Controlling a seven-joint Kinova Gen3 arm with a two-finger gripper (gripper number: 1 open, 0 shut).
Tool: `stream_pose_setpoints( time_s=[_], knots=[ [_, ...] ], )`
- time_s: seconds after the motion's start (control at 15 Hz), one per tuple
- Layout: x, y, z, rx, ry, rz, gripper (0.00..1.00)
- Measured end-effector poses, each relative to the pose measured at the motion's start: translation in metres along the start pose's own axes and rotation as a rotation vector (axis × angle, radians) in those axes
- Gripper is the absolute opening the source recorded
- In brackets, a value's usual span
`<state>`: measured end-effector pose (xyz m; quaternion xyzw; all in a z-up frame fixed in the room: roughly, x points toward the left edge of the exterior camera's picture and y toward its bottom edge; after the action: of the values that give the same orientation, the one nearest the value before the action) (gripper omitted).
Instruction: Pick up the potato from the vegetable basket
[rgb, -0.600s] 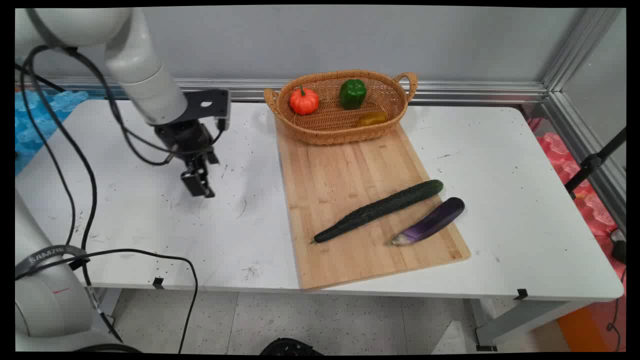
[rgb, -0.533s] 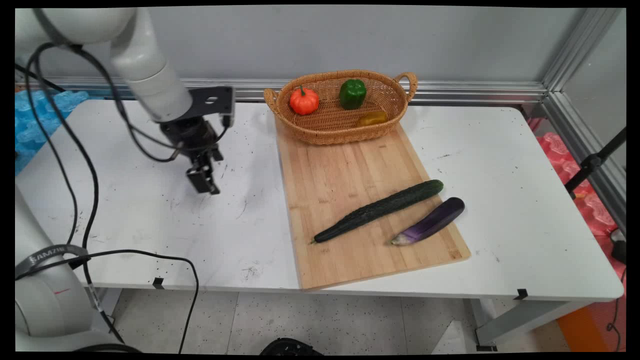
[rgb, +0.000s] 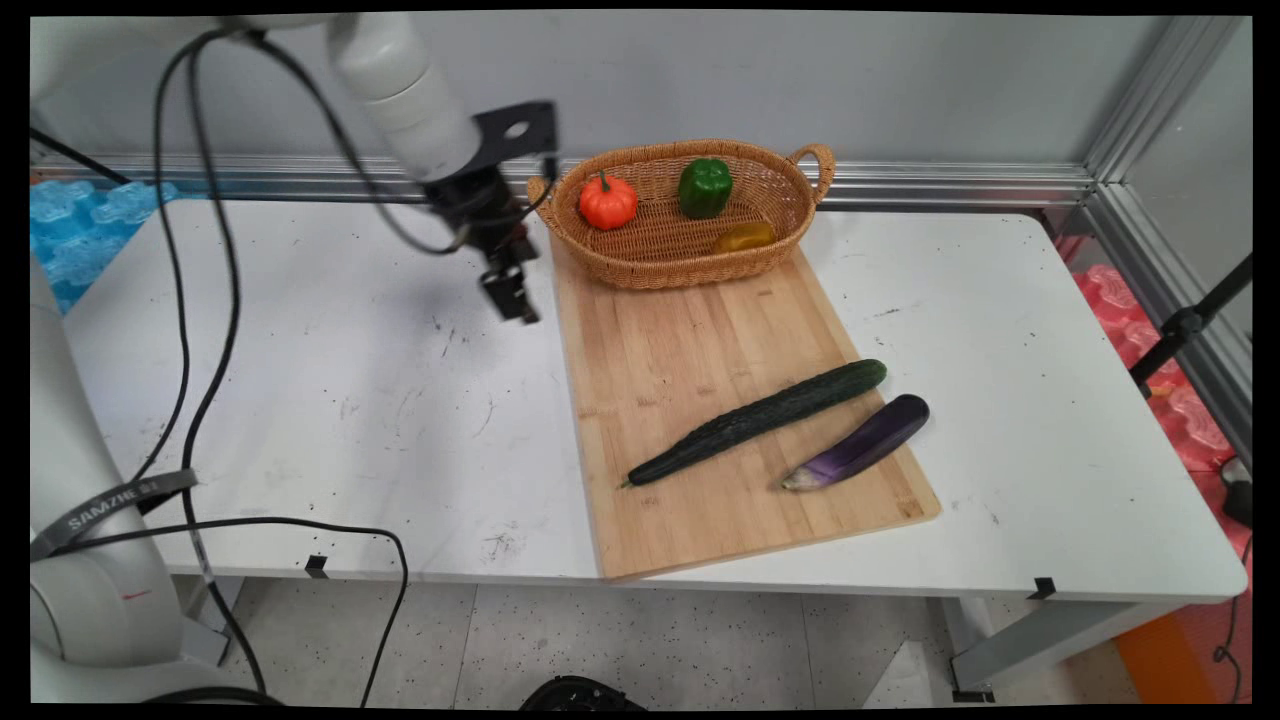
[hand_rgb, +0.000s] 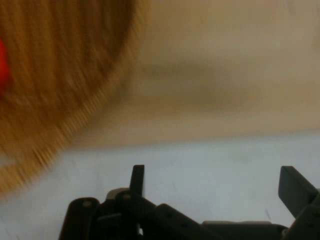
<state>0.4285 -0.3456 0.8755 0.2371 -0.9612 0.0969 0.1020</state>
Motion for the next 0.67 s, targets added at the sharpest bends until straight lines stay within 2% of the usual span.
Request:
stream_pose_setpoints(
  time_s=[0.4, 0.67],
  knots=[
    [0.055, -0.041, 0.007, 0.022, 0.114, -0.02, 1.0],
    [0.086, -0.066, 0.022, 0.01, 0.182, -0.027, 1.0]
  ],
)
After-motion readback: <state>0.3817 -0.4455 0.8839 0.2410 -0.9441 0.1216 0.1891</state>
